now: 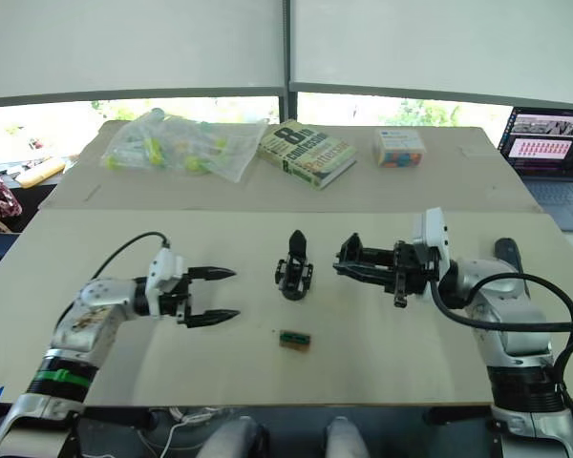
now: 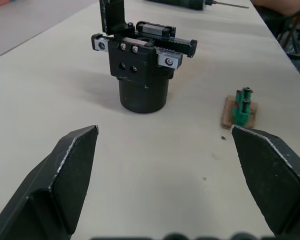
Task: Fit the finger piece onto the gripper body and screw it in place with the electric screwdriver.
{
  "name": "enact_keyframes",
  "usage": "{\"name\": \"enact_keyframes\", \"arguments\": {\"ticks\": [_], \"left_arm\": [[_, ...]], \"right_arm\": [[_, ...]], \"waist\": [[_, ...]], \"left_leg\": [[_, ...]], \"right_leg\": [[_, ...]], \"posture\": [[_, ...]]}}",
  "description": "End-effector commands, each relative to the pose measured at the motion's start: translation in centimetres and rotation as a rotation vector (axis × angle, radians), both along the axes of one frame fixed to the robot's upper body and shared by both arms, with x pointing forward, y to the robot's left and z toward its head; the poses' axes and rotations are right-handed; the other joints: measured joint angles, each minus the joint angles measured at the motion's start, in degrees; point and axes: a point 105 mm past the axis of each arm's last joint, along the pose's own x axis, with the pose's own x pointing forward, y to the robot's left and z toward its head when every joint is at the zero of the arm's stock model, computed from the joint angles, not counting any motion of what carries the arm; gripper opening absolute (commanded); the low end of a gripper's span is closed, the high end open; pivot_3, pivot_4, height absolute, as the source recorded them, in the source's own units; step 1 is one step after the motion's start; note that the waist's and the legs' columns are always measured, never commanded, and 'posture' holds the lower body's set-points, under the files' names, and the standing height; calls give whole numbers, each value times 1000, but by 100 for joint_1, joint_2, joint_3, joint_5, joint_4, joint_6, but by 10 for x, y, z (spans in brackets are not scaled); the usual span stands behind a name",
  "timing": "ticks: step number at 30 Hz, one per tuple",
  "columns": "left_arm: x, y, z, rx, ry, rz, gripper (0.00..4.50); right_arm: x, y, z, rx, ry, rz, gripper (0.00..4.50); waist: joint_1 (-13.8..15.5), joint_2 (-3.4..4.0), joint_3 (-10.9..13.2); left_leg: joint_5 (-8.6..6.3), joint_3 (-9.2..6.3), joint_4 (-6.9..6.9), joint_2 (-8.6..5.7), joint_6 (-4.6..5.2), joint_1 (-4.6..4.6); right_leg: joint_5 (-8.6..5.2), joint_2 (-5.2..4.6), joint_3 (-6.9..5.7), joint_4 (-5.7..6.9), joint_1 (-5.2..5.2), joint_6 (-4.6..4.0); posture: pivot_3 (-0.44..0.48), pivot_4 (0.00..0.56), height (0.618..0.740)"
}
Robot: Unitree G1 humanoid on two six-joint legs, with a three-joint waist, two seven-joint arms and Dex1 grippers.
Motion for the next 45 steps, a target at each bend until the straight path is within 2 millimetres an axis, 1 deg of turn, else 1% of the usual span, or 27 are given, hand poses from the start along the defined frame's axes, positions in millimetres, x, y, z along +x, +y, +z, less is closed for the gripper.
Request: {"name": "enact_keyframes", "arguments": {"ticks": [1,7,11,16,21,26,30,37,45], "left_arm": [[12,-18,0,20,-34,-24,4500],[27,-40,-8,26,-20,-36,4500],[32,-46,-15,41,-10,-38,4500],[38,-44,-16,3,13,-15,4500],[40,-58,-22,-12,38,-38,4500],[43,-76,-23,-14,36,-70,4500],[44,-82,-23,-1,24,-95,4500],[47,-84,-26,28,19,-93,4500],[50,-72,-31,42,33,-59,4500]], "right_arm": [[-5,6,5,8,-74,47,422],[-9,10,4,16,-69,58,422],[-14,14,6,18,-67,73,422],[-20,29,11,33,-84,105,422],[-24,35,11,43,-79,106,422],[-28,35,8,53,-76,67,422],[-30,33,6,54,-74,35,422],[-31,27,4,43,-75,-10,422],[-28,22,4,32,-77,-31,422]], "waist": [[-4,0,0],[-17,-1,0],[-15,-1,0],[-16,-1,0],[13,-2,1],[26,-4,1],[-4,-4,1],[-6,-5,1],[-25,-5,1]], "left_leg": [[0,0,0,0,0,1],[0,0,6,-1,0,2],[0,0,6,-1,0,2],[0,-1,8,-1,0,3],[0,-1,19,-4,0,1],[-1,-2,26,-7,1,-2],[-1,-2,30,-6,1,-1],[-1,-2,34,-3,1,2],[-1,-2,49,0,2,2]], "right_leg": [[0,0,0,2,0,0],[0,2,1,12,0,0],[-1,2,0,16,-2,1],[-1,2,1,20,-3,1],[-1,-1,0,35,-2,2],[-2,-2,-1,36,0,3],[-2,-1,0,39,-1,3],[-2,4,0,46,-1,3],[-2,6,0,54,1,3]], "posture": [[0,150,740],[0,150,740],[0,150,740],[0,150,740],[0,150,740],[0,150,740],[0,150,740],[0,150,740],[0,150,740]]}}
